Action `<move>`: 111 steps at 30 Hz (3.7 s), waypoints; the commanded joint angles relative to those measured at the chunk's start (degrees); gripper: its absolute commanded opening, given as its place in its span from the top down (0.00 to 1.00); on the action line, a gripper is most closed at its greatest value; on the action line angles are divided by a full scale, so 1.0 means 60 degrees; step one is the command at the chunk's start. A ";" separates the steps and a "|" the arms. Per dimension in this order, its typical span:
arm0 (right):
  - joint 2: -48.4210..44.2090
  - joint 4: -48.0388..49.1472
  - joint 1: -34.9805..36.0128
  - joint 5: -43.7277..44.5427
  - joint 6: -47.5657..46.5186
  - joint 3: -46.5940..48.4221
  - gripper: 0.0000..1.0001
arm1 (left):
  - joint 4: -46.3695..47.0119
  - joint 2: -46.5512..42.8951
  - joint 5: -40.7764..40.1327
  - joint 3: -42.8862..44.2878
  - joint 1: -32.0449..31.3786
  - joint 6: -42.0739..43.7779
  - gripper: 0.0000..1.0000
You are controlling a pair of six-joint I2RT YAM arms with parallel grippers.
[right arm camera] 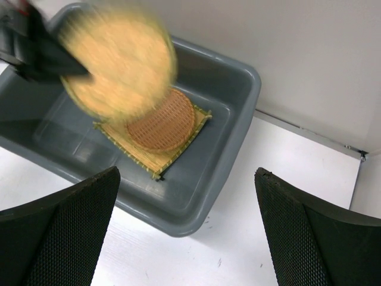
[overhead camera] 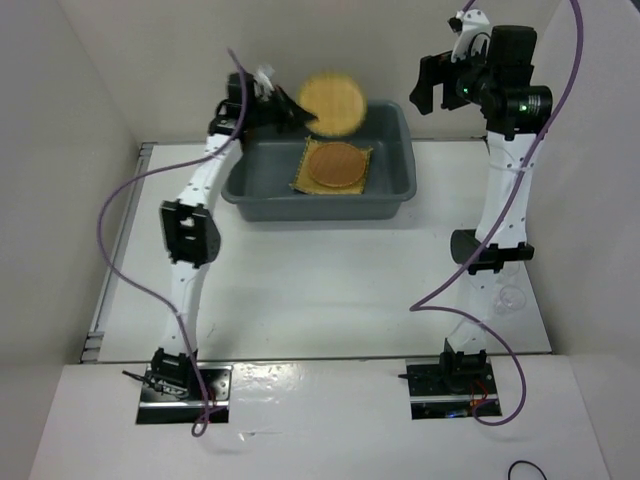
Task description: Place the mixed dishes into the plastic bin
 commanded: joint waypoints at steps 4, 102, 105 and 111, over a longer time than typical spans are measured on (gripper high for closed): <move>-0.0979 0.0028 -0.0040 0.0137 0.0146 0.0283 0.02 | -0.1118 0.3068 0.0655 0.5218 -0.0121 -0.1537 1.00; -0.9038 0.5461 -0.2309 0.5367 -0.3546 -2.0824 0.06 | -0.4604 -1.1884 -0.7870 -1.1730 -0.2274 0.3633 0.00; -0.8657 0.6018 -0.2617 0.5470 -0.3648 -2.0957 0.06 | -0.4984 -1.2266 -0.7666 -1.1832 -0.1923 0.3634 0.00; -0.7733 0.6239 -0.3291 0.5134 -0.3648 -2.1132 0.09 | -0.5175 -1.2735 -0.7474 -1.2198 -0.1514 0.3634 0.00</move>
